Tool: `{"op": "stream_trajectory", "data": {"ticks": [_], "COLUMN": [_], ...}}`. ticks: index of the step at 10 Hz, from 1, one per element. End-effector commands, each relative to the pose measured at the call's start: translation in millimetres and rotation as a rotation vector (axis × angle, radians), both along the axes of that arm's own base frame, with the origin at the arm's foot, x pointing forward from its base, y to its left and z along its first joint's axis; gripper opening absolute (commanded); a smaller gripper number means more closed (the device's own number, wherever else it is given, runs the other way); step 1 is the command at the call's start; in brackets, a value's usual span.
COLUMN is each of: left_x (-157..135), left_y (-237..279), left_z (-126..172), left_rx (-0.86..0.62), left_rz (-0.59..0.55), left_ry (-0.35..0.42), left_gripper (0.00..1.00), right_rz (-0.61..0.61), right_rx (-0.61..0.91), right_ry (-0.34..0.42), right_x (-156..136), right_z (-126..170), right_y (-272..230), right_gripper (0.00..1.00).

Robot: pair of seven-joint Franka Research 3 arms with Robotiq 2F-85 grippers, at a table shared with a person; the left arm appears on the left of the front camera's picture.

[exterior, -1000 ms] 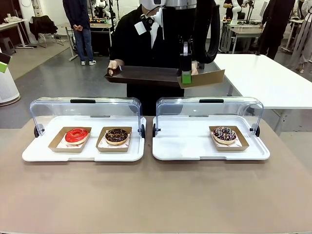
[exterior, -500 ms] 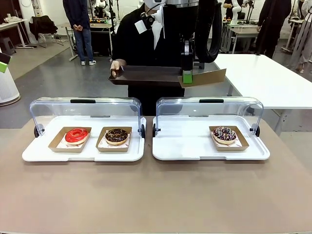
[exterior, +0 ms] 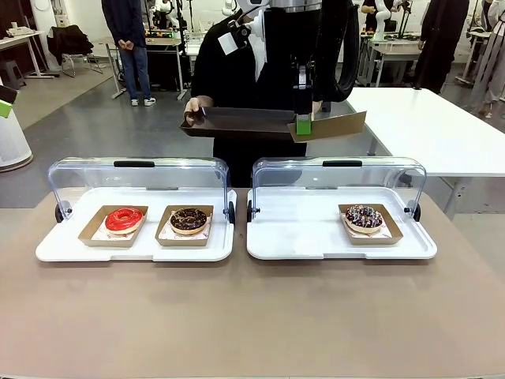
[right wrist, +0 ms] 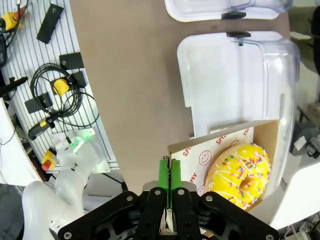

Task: Provide the desired donut to the person.
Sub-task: Place the picked Paper togo box onto the Handle tray extended by the person.

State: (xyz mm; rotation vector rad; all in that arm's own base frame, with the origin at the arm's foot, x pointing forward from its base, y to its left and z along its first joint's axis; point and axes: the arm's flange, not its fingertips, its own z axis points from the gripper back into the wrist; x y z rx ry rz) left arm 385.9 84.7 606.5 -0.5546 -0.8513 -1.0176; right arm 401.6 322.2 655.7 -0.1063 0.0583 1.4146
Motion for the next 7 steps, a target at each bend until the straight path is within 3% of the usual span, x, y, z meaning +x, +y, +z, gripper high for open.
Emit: {"op": "stream_trajectory", "data": {"ticks": [1, 3, 4, 5, 7], "left_x": [0.3, 0.3, 0.3, 0.3, 0.3], "left_y": [-1.2, -1.2, -1.2, -1.2, -1.2], "left_z": [0.5, 0.5, 0.5, 0.5, 0.5], "left_rx": [-0.014, -0.014, -0.014, -0.014, -0.014], "left_rz": [0.001, 0.001, 0.001, 0.001, 0.001], "left_ry": [-0.003, -0.003, -0.003, -0.003, -0.003], "left_gripper": [1.0, 1.0, 1.0, 1.0, 1.0], "right_rz": [-0.007, 0.0, 0.033, 0.018, 0.047], "right_rx": [-0.007, 0.0, 0.008, 0.007, 0.029], "right_ry": [-0.002, 0.0, -0.009, -0.071, -0.069], "right_x": [-3.6, 0.0, 16.4, 34.5, 70.7], "right_z": [-4.7, 0.0, 4.1, 10.2, 23.3], "right_y": [-4.3, 0.0, 9.7, 19.6, 36.8], "right_gripper": [0.0, 0.01, 0.01, 0.01, 0.01]}}
